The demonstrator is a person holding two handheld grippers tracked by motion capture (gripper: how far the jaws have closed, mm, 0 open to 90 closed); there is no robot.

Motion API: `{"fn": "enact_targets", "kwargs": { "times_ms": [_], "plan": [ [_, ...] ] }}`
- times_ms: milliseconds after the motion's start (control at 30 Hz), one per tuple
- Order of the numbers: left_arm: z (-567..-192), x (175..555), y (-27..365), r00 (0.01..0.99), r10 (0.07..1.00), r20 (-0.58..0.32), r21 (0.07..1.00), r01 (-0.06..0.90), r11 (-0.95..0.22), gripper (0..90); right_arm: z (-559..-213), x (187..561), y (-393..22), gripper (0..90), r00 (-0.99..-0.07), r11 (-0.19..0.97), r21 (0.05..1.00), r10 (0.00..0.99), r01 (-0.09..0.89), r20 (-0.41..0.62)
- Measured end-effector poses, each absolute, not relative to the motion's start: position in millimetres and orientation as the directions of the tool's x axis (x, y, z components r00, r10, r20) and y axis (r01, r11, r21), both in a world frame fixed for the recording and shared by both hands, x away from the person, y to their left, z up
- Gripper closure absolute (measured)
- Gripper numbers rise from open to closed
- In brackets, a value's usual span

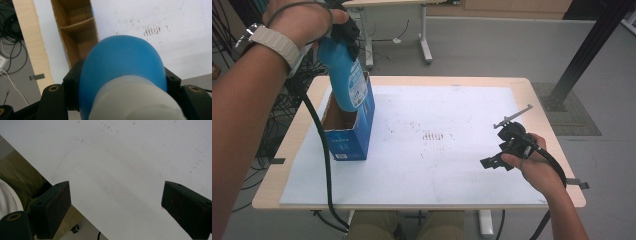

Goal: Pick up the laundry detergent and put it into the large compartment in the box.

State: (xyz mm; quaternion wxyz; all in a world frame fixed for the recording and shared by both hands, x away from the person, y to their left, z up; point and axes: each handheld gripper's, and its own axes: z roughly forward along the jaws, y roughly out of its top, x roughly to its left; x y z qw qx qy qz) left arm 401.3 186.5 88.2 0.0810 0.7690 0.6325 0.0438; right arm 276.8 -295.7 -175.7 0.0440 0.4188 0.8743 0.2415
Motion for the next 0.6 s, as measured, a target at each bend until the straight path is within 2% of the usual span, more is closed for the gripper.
{"fn": "enact_targets", "kwargs": {
  "times_ms": [600],
  "plan": [
    [85, 405, 219, 0.098, 0.995, -0.032, 0.167, 0.982, -0.092, 37.3, -178, 283, -292, 8.8, -0.655, 0.541, 0.459, 0.744, 0.705, 0.129]
  ]
}}
